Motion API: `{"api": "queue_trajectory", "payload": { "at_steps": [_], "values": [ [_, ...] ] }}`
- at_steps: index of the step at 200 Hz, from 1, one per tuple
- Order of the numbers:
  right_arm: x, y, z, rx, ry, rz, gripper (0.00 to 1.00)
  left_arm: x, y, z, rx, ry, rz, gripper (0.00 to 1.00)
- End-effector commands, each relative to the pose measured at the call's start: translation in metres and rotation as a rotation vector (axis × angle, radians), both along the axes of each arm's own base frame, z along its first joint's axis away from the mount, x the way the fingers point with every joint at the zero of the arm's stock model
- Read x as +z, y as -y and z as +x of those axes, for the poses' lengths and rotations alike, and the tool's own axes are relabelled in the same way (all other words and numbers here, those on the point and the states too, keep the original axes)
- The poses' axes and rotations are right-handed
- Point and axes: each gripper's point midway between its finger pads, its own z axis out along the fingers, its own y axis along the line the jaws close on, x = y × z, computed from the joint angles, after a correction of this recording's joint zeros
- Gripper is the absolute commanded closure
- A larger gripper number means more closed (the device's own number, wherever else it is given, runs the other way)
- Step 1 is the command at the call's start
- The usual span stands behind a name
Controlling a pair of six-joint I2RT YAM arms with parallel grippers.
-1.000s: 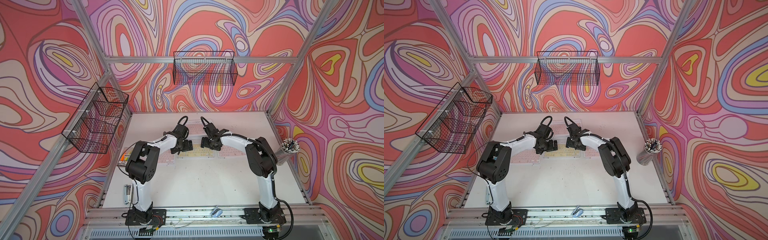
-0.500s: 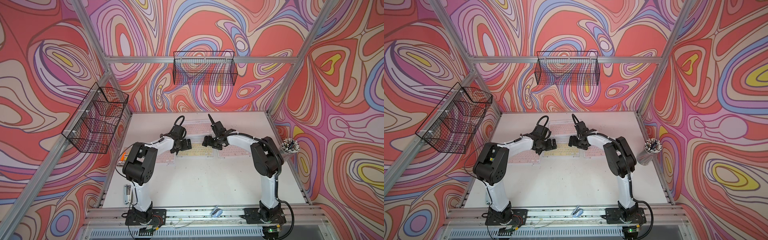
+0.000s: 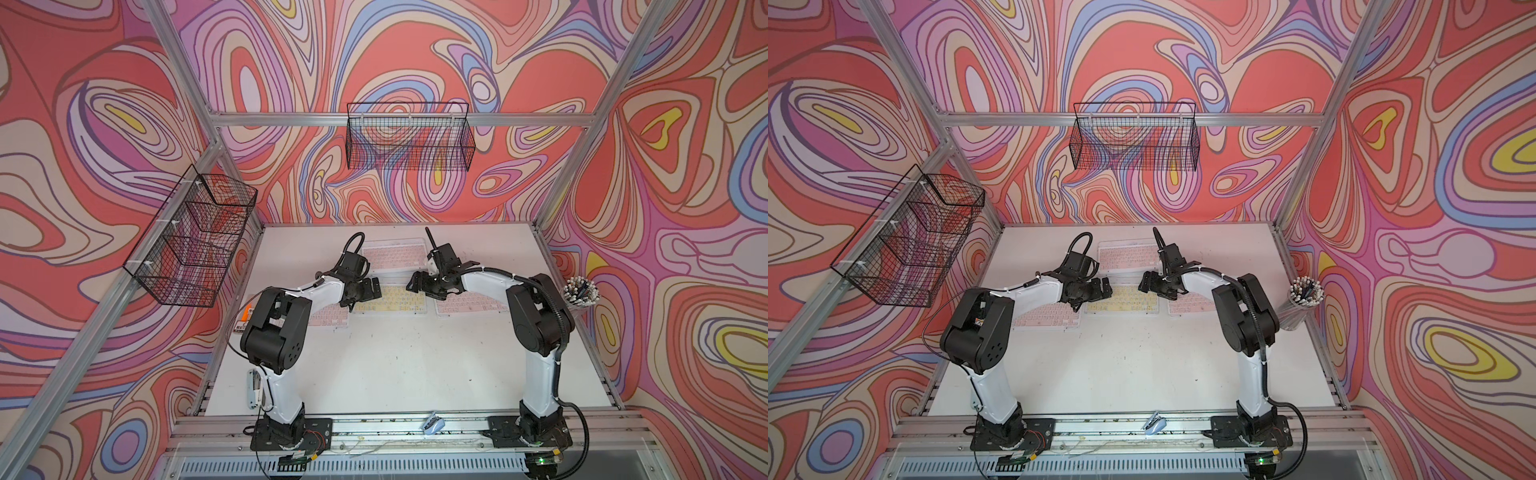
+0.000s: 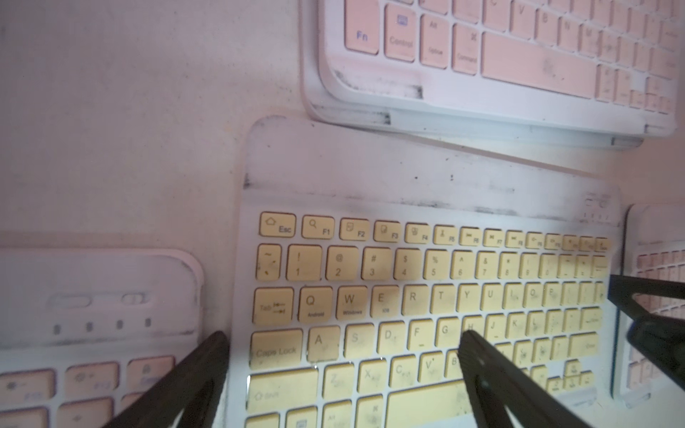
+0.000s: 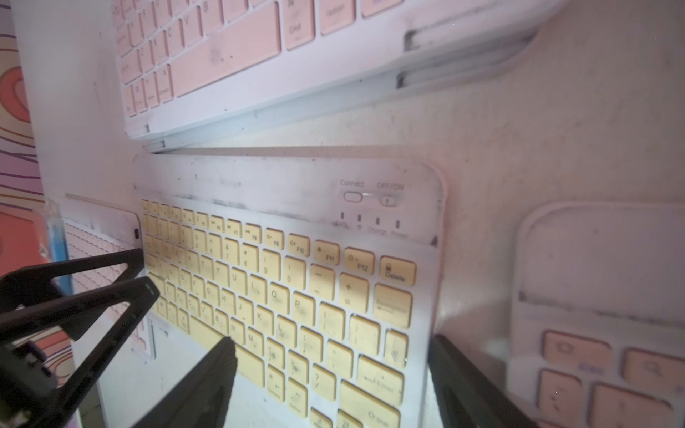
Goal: Stack the numeric keypads
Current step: Pick up the numeric keypad from the center of the board.
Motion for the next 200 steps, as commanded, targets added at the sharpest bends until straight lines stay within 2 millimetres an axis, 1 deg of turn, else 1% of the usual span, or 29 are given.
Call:
{"api": "queue_trajectory", "payload": {
  "at_steps": [1, 17, 39, 111, 200],
  "values": [
    [-0.017, -0.027, -0.037, 0.073, -0.148, 0.182, 0.18, -0.042, 0.016, -0.043, -0.053, -0.183, -0.083, 0.01],
    [-0.006, -0.028, -0.033, 0.069, -0.135, 0.262, 0.21, -0.043, 0.016, -0.044, -0.052, -0.184, -0.093, 0.01],
    [0.005, -0.026, -0.031, 0.062, -0.123, 0.316, 0.21, -0.042, 0.016, -0.045, -0.052, -0.18, -0.111, 0.01],
    [0.03, -0.023, -0.026, 0.045, -0.089, 0.418, 0.25, -0.042, 0.017, -0.045, -0.039, -0.179, -0.177, 0.02],
    [0.056, -0.022, -0.023, 0.025, -0.047, 0.469, 0.25, -0.043, 0.018, -0.048, -0.039, -0.177, -0.217, 0.02]
  ]
}}
